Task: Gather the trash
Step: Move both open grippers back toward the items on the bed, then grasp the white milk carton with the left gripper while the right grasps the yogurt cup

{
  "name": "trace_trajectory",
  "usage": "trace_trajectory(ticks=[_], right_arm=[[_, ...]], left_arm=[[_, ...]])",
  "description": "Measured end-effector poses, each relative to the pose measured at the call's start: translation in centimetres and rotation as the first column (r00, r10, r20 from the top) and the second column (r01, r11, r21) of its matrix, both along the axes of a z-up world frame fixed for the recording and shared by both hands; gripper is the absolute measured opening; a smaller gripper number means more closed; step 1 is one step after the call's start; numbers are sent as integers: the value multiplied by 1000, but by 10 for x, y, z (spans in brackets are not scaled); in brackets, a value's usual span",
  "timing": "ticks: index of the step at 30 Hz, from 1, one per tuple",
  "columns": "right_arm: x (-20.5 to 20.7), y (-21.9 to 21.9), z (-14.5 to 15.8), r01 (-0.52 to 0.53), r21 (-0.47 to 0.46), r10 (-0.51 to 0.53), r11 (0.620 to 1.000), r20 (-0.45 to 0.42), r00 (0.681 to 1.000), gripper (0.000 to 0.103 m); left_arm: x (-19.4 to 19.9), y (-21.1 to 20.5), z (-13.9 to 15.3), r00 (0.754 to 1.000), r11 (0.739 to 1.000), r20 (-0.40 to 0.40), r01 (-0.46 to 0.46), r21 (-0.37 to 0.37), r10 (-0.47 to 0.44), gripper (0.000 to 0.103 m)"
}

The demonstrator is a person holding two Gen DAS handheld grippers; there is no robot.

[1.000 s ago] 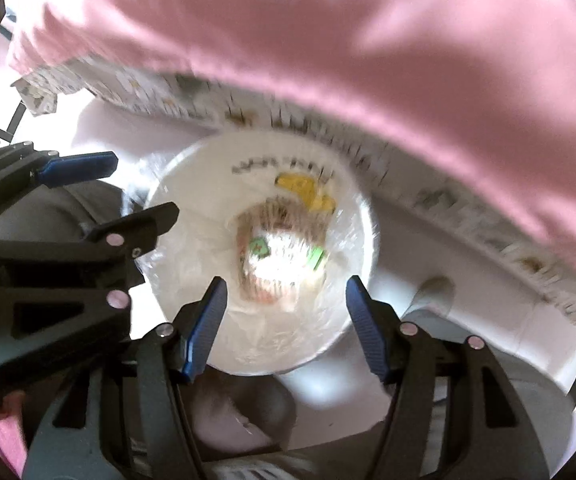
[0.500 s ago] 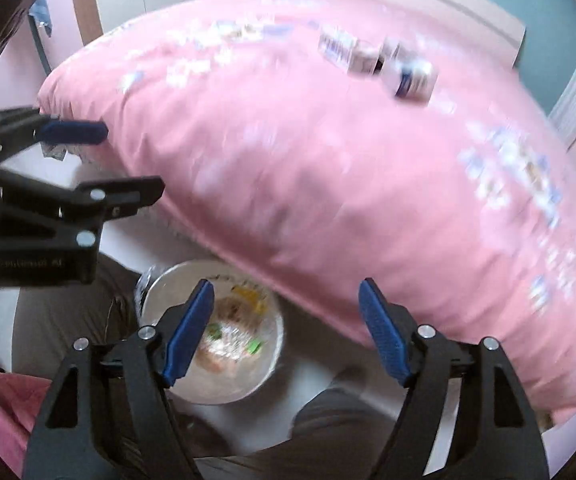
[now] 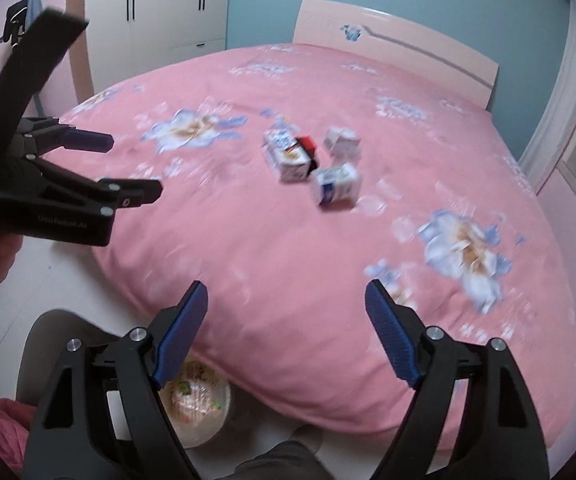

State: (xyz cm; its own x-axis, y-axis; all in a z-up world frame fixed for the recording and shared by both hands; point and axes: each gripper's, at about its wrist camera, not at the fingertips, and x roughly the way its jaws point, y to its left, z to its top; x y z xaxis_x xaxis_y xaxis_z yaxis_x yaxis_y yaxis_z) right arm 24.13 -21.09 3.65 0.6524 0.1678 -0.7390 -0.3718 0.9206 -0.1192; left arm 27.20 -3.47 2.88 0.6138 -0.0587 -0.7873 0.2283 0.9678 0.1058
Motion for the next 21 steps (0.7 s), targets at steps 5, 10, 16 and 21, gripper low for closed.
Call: trace_trajectory(ticks=[5,10,16,21], right_arm=[[35,-11,17,3,-30,-2,1000,42,999,80],[73,-19,25,-1,-32,3,999,61,998,80],[113,-26,15,-27,4,27,1000,46,999,80],[146,-29,-5,-47,14,47,999,24,999,80]], left_arm=[[39,-1,6,999,1000,-32,-4,-17,3,93],[87,0,9,995,996,-92,-56,-67,50,93],[144,-1,-3,973,973,-198,-156,-168,122,93],[189,-3,-28,937,936,-288,-269,-227,199,93]])
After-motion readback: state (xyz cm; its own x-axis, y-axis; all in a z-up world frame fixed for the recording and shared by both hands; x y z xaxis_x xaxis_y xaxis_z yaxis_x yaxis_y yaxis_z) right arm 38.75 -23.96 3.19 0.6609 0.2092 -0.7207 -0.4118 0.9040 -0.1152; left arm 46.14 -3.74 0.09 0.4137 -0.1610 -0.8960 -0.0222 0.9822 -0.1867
